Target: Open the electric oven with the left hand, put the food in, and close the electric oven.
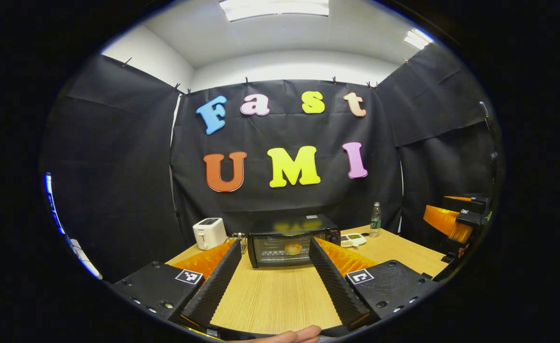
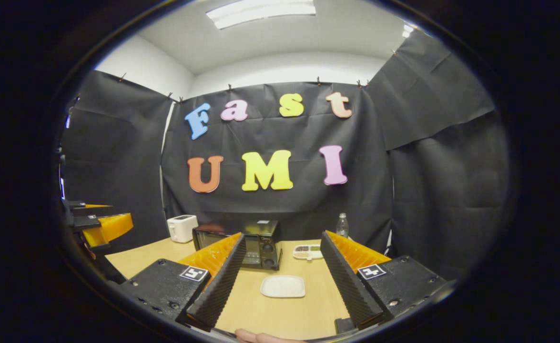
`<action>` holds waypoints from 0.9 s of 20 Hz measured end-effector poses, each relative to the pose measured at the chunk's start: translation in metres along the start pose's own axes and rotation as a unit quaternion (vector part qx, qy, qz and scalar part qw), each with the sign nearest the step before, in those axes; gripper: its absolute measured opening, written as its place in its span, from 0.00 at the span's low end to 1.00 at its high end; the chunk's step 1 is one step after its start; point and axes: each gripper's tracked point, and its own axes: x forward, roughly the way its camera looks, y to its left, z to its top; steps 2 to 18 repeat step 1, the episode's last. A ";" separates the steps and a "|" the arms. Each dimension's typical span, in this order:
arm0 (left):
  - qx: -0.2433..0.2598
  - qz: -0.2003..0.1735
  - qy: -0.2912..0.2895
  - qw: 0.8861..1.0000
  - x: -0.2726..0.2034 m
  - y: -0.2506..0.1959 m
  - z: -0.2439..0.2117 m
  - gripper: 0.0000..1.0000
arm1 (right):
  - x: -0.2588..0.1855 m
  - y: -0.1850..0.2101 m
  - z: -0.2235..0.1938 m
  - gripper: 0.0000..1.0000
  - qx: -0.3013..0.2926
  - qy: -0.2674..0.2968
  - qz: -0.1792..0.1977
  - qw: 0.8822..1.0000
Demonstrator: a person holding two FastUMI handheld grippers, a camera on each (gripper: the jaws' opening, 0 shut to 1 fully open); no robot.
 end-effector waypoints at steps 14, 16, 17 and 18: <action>-0.004 -0.002 0.002 1.000 -0.001 -0.002 0.000 0.88 | 0.000 -0.001 0.000 0.95 0.002 0.001 0.000 1.000; -0.004 -0.002 0.002 1.000 -0.001 -0.002 0.000 0.88 | 0.000 -0.001 0.000 0.95 0.002 0.001 0.000 1.000; -0.004 -0.002 0.002 1.000 -0.001 -0.002 0.000 0.88 | 0.000 -0.001 0.000 0.95 0.002 0.001 0.000 1.000; -0.004 -0.002 0.002 1.000 -0.001 -0.002 0.000 0.88 | 0.000 -0.001 0.000 0.95 0.002 0.001 0.000 1.000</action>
